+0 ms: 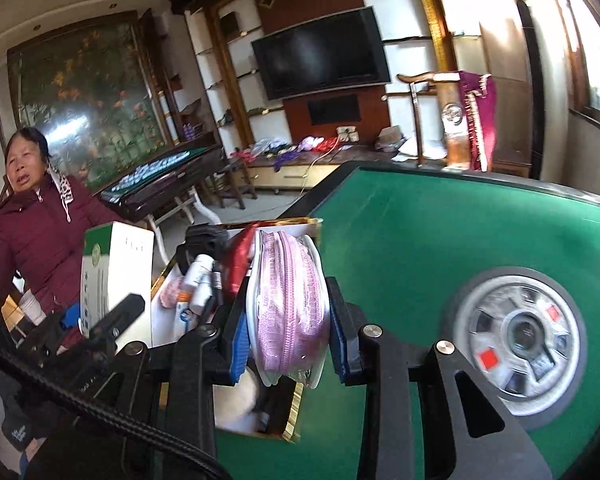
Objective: Organize objects
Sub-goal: 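Carry the medicine box and pink pencil case over the tray with both grippers, then lower both items into the tray and open both grippers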
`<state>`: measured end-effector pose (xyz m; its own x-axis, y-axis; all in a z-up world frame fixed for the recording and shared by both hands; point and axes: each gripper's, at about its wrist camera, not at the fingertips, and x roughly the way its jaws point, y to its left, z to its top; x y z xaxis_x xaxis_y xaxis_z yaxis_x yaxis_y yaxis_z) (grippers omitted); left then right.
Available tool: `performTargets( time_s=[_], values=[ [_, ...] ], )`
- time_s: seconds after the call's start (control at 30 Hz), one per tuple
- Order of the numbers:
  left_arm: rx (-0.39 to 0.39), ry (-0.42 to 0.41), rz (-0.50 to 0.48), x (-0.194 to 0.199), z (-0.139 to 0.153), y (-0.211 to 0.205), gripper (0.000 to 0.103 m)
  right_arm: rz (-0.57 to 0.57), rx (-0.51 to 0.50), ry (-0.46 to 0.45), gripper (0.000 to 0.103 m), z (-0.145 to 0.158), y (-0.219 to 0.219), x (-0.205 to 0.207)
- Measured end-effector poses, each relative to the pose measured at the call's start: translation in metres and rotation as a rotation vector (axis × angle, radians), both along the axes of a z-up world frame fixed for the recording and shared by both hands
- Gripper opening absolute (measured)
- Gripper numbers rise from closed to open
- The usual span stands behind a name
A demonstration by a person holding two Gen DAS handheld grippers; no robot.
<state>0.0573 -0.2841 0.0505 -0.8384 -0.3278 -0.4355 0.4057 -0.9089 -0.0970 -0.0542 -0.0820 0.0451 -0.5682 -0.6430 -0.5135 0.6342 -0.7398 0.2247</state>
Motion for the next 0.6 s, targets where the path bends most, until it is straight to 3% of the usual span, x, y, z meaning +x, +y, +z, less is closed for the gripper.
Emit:
performTargets(
  time_s=[0.23, 0.6],
  values=[
    [0.111, -0.088, -0.022, -0.026, -0.028, -0.025, 0.066, 0.033, 0.084, -0.035, 0.031, -0.018, -0.068, -0.028],
    [0.096, -0.154, -0.015, -0.027, -0.042, -0.018, 0.066, 0.030, 0.107, -0.112, 0.031, -0.046, -0.090, -0.047]
  ],
)
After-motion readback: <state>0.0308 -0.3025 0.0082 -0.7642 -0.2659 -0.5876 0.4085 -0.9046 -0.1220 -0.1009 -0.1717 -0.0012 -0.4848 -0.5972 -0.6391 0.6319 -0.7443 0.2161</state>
